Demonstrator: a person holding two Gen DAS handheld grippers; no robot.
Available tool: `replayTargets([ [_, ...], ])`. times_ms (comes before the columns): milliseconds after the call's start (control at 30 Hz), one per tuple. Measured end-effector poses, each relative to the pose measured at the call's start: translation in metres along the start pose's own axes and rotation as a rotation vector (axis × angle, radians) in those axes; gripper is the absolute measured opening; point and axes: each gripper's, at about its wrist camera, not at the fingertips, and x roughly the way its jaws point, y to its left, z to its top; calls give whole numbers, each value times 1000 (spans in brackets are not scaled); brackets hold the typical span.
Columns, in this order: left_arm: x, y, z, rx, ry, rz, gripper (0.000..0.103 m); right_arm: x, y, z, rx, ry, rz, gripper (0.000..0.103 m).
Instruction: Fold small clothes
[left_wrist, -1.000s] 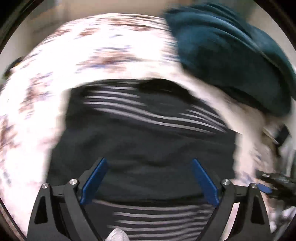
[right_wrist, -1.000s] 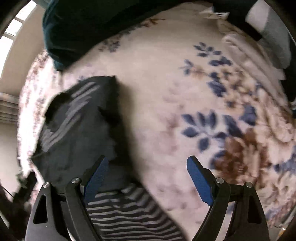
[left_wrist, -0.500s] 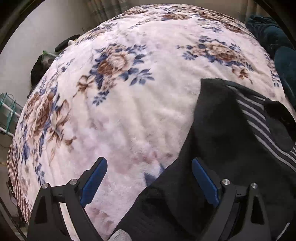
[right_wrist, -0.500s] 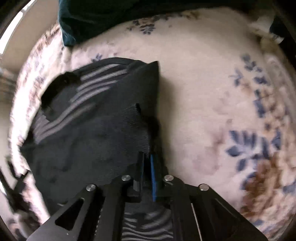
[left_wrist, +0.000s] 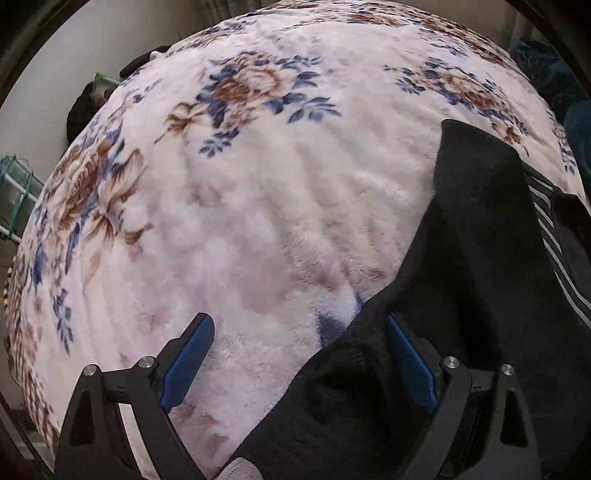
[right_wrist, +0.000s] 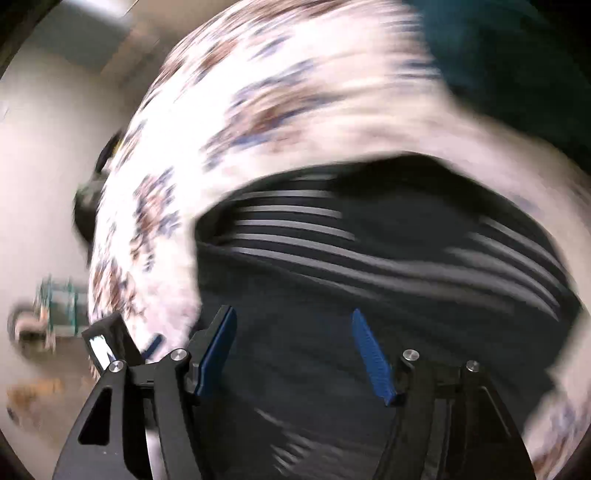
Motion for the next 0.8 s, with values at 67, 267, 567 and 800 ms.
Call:
replayTargets([
  [67, 2, 3, -1, -12, 1, -16, 94, 40, 32, 26, -127, 46, -23, 67],
  [267, 9, 12, -1, -38, 14, -65, 95, 96, 61, 45, -301, 128, -96, 3],
  [567, 11, 14, 1, -15, 18, -88, 95, 95, -4, 52, -127, 126, -193, 3],
  [800, 11, 16, 4, -3, 23, -93, 95, 63, -33, 45, -72, 151, -121, 61],
])
